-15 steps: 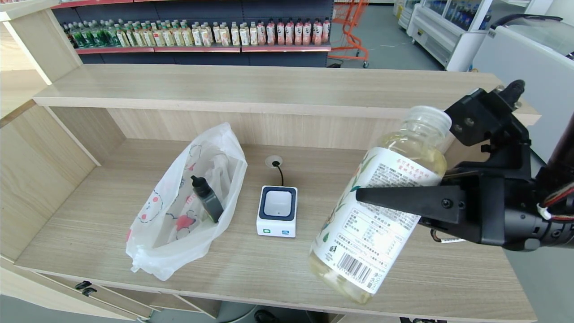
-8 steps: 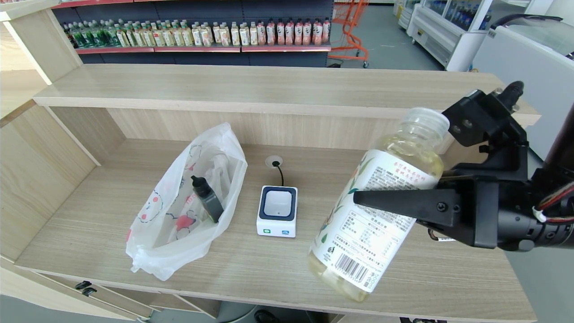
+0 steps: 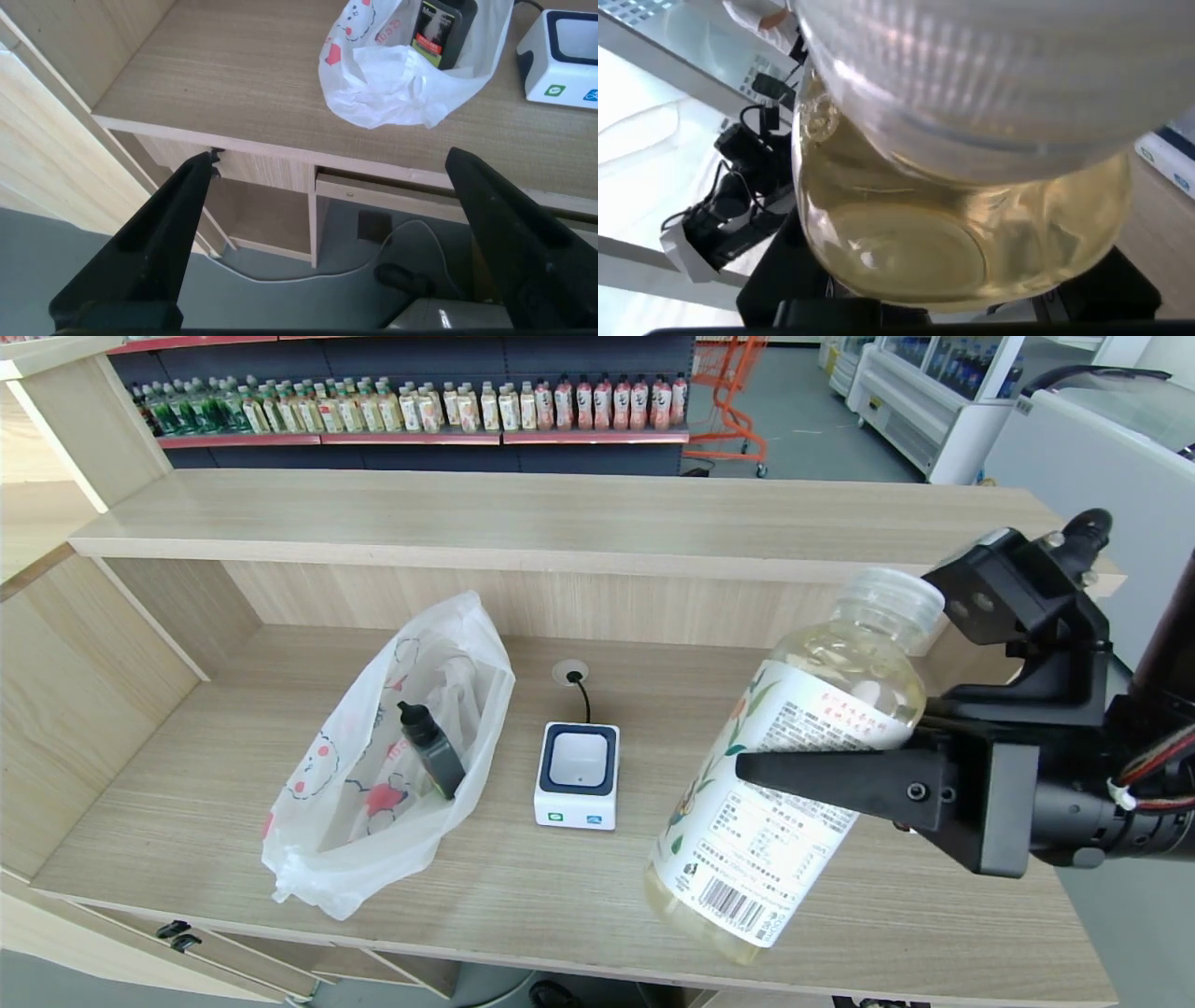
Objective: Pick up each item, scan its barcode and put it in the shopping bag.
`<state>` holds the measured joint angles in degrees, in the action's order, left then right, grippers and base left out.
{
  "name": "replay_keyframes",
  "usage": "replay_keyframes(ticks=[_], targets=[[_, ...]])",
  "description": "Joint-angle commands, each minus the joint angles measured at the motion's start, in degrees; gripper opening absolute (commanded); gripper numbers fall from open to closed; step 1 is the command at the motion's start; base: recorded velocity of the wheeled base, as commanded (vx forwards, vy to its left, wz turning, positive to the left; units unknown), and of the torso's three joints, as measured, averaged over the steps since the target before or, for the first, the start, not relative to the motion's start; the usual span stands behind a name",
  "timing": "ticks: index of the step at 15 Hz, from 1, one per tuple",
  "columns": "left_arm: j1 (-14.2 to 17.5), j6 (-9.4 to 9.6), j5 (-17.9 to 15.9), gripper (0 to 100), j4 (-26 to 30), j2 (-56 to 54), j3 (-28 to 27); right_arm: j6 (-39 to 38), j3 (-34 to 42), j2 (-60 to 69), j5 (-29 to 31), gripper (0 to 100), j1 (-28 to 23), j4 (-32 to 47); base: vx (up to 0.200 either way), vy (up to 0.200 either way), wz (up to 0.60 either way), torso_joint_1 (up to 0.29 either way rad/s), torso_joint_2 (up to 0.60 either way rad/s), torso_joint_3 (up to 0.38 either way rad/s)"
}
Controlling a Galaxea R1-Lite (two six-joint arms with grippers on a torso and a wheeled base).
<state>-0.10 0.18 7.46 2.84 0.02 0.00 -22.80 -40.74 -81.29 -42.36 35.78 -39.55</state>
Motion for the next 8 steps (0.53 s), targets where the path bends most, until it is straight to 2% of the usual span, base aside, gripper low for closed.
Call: replay_keyframes(ticks=[1,2,3,5,8], targets=[[0.0,-0.01,0.0,100,0.0,0.0,0.0,30.2,2.1,0.1,2.3,0,-8.4,1.2,0.000,0.000,0.00,0.000,0.00,0.000],[0.0,-0.01,0.0,100,0.0,0.0,0.0,45.5,2.5,0.1,5.4,0,-13.4,2.2,0.000,0.000,0.00,0.000,0.00,0.000],[0.0,-0.01,0.0,100,0.1,0.0,0.0,55.4,3.0,0.4,8.5,0,-17.5,2.6,0.000,0.000,0.00,0.000,0.00,0.000],[0.0,-0.01,0.0,100,0.0,0.0,0.0,66.0,4.7,1.6,11.2,0,-23.6,2.3,0.000,0.000,0.00,0.000,0.00,0.000],[0.0,-0.01,0.0,100,0.0,0.0,0.0,80.2,4.6,1.4,12.9,0,-28.0,1.9,0.000,0.000,0.00,0.000,0.00,0.000]])
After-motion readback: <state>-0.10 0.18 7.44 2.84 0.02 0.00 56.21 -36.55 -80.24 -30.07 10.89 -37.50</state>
